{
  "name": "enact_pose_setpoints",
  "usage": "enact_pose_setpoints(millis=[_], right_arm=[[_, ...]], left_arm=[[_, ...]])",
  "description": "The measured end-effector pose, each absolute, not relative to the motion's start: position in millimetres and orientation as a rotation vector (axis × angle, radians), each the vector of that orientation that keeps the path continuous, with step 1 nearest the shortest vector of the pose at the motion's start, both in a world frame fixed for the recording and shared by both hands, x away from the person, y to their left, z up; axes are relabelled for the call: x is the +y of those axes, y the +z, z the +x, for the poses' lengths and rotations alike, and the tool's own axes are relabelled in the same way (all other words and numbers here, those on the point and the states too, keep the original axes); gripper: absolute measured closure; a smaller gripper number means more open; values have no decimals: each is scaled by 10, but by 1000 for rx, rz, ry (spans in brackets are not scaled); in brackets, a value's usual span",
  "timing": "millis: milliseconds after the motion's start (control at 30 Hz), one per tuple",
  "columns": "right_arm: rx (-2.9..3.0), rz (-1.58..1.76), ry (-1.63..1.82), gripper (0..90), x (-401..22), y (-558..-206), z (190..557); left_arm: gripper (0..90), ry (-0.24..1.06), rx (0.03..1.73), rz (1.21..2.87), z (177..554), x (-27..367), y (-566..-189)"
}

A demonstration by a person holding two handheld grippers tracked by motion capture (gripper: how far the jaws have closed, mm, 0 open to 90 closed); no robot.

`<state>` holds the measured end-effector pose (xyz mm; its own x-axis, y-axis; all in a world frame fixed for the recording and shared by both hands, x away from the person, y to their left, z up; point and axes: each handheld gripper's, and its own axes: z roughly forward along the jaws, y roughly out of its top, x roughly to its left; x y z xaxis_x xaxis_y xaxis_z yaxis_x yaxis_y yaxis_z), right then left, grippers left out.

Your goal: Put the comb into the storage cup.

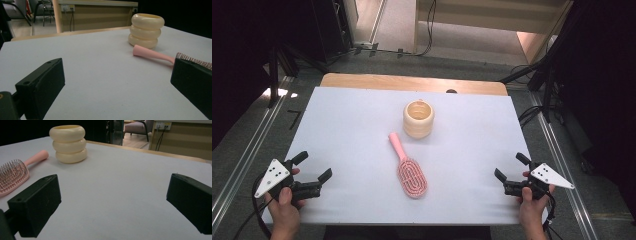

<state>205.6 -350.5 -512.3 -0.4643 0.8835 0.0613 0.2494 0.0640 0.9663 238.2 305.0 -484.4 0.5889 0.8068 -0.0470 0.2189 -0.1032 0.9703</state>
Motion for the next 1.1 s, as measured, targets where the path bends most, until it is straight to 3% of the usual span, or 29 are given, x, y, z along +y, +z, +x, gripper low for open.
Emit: enact_pose_setpoints(millis=[667, 1100], right_arm=[[1783, 1125, 1425, 0, -3496, -5084, 2037], [1876, 1052, 1446, 0, -3228, -4842, 2030]], left_arm=[[6, 600, 849, 1643, 2412, 3020, -4876], [7, 603, 823, 1666, 2401, 2979, -4893]])
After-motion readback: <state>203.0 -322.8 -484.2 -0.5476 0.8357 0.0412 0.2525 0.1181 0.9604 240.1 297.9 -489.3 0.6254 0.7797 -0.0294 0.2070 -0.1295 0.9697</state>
